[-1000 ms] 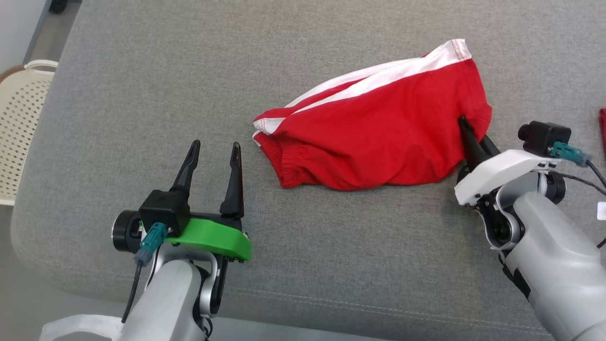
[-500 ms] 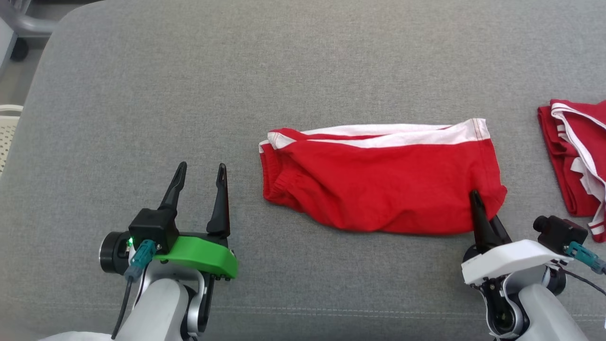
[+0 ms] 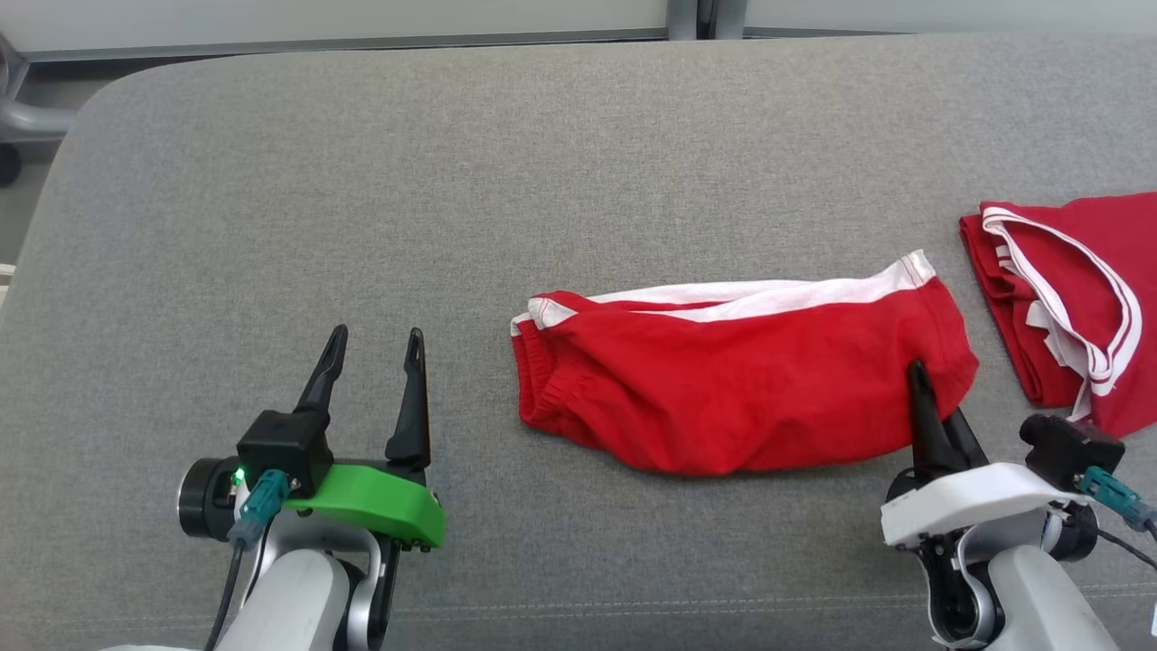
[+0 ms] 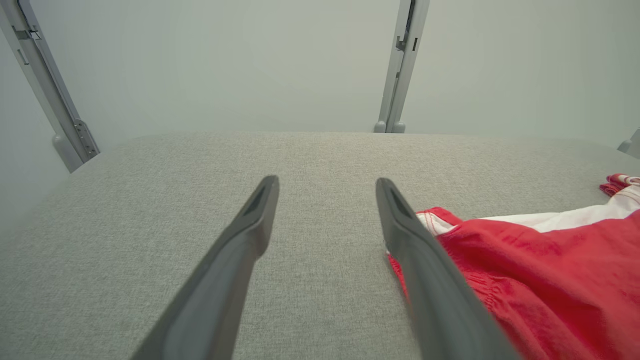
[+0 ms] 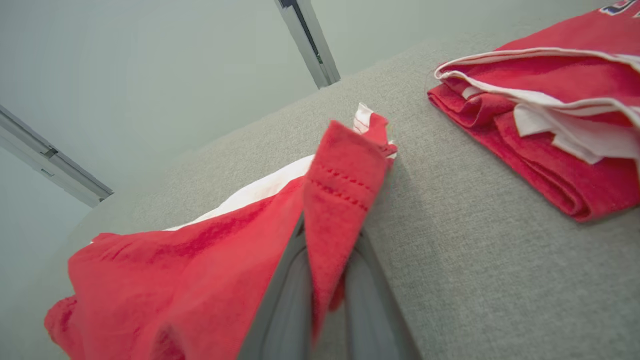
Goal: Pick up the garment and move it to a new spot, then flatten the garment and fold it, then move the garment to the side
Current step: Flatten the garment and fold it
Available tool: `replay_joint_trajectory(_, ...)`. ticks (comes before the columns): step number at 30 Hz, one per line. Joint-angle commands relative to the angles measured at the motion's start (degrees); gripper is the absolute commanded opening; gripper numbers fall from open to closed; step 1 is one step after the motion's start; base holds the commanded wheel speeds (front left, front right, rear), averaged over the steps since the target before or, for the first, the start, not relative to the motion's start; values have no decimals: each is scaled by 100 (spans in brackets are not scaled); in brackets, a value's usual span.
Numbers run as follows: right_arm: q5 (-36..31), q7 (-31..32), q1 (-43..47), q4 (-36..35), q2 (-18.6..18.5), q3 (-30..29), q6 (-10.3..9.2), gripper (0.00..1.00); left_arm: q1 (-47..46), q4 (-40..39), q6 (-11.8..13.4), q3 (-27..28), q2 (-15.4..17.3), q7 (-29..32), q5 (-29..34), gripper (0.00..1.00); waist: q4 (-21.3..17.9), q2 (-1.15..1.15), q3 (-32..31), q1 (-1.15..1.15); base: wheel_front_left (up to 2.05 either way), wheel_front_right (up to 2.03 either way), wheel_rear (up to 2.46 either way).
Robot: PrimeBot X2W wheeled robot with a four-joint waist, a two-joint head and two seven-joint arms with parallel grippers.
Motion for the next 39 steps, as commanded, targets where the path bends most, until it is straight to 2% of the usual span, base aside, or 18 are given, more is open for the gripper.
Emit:
replay_joint_trajectory(1,-242,-13,-108,-137,-3,106,2,0,73,-35,21,10,56,21,-29,100,4,0,-10,0,0,0,0)
replay_joint_trajectory(5,-619,-13,-205,-286,-18,511,2,0,59,-84,27,1,65,38,-29,100,35,0,-11,0,0,0,0)
replay_joint_trajectory(12,-967,-12,-665,-249,-71,1968,2,0,42,-108,49,-42,6,35,-75,100,220,0,-10,0,0,0,0)
replay_joint_trajectory(16,-809,48,-958,37,-49,2635,2,0,5,-101,38,-71,-31,11,-86,100,357,0,24,0,0,0,0)
replay_joint_trajectory(25,-302,115,-1565,1091,125,3501,1,0,-72,-27,6,-125,-101,-40,-122,100,609,0,116,0,0,0,0)
replay_joint_trajectory(26,-237,141,-1618,1206,141,3559,1,30,-74,-20,14,-125,-107,-47,-128,100,623,0,125,0,0,0,0)
replay_joint_trajectory(27,-190,154,-1669,1289,157,3630,1,100,-75,-13,19,-128,-107,-56,-124,100,633,0,131,0,0,0,0)
replay_joint_trajectory(32,-26,64,-1819,1400,208,3896,1,100,-67,12,49,-122,-107,-80,-140,100,632,0,145,0,0,0,0)
replay_joint_trajectory(36,59,7,-1835,1087,108,4108,1,100,-79,25,64,-111,-88,-96,-158,100,579,0,137,0,0,0,0)
replay_joint_trajectory(39,4,-18,-1681,626,-52,4013,1,100,-90,34,97,-89,-25,-114,-118,100,516,0,98,0,0,0,0)
